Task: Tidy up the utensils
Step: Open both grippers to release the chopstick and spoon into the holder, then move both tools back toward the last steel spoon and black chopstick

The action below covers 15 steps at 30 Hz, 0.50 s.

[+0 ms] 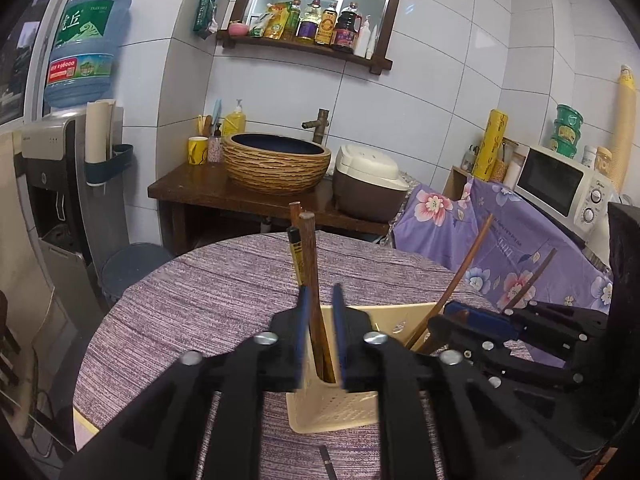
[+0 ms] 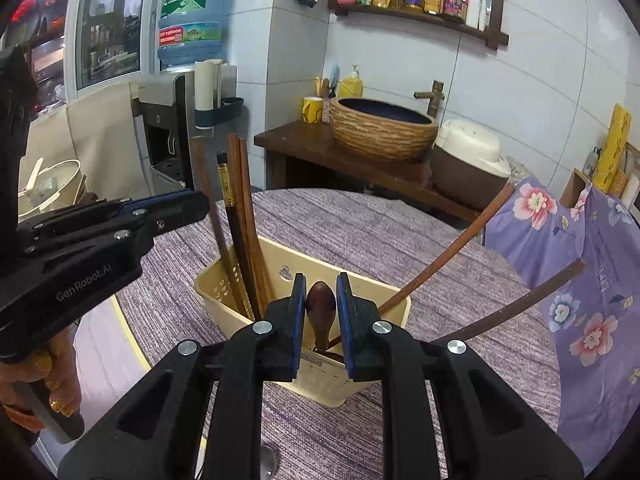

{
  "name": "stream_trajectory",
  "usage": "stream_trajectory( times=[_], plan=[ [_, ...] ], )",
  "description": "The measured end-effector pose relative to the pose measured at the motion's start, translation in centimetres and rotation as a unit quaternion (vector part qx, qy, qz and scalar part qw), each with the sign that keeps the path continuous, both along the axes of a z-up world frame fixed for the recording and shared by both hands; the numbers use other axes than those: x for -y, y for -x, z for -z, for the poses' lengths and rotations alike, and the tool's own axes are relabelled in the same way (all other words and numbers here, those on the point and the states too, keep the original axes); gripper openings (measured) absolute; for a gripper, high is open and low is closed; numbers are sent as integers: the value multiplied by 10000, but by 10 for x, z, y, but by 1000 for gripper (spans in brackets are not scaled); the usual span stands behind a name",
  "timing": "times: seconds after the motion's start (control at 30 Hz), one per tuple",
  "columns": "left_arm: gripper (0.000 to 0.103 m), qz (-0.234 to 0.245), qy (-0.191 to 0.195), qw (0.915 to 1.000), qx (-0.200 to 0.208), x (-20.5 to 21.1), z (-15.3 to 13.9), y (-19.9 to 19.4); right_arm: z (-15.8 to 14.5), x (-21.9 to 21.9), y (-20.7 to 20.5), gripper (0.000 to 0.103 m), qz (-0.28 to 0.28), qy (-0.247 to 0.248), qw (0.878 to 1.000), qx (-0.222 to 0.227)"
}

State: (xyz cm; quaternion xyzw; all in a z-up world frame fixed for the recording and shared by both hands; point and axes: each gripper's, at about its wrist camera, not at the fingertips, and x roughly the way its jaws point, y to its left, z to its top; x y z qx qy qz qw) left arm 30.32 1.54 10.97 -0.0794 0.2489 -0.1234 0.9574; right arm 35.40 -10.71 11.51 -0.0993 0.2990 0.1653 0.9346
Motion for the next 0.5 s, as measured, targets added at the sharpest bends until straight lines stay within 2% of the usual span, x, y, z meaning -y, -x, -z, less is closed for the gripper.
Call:
stream_trajectory(
  times=[0.03, 0.07, 0.1, 0.13, 0.2, 0.27, 0.33, 0.43, 0.5],
  plan=[
    [49, -12, 49, 10000, 42, -3, -1, 5, -2, 1, 3, 33, 0, -11, 9999, 101],
    [58, -37, 82, 9999, 114, -5, -2, 10, -3, 3, 9, 48, 57, -36, 9997, 236],
    [58, -83, 68, 9998, 176, -6, -3, 16, -5, 5, 15, 55, 104, -76, 9993, 350],
    [58, -128, -6, 9997, 184, -6, -2, 22, -6, 7, 22, 56, 97, -149, 9989, 440],
    [65, -178, -111, 9997, 119, -7, 1, 33, -9, 10, 34, 60, 75, -218, 9983, 542],
    [76, -322, -108, 9994, 57, -13, 9, 45, -8, 13, 49, 65, 136, -256, 9976, 631],
    [80, -442, -204, 9988, -36, -17, 22, 59, -2, 16, 67, 74, 228, -274, 9971, 667],
    [86, -622, -542, 9965, -106, -19, 45, 80, 17, 22, 84, 78, 310, -375, 9978, 446],
    [88, -728, -664, 9950, -171, -21, 59, 90, 34, 26, 91, 95, 509, -394, 9977, 226]
  ],
)
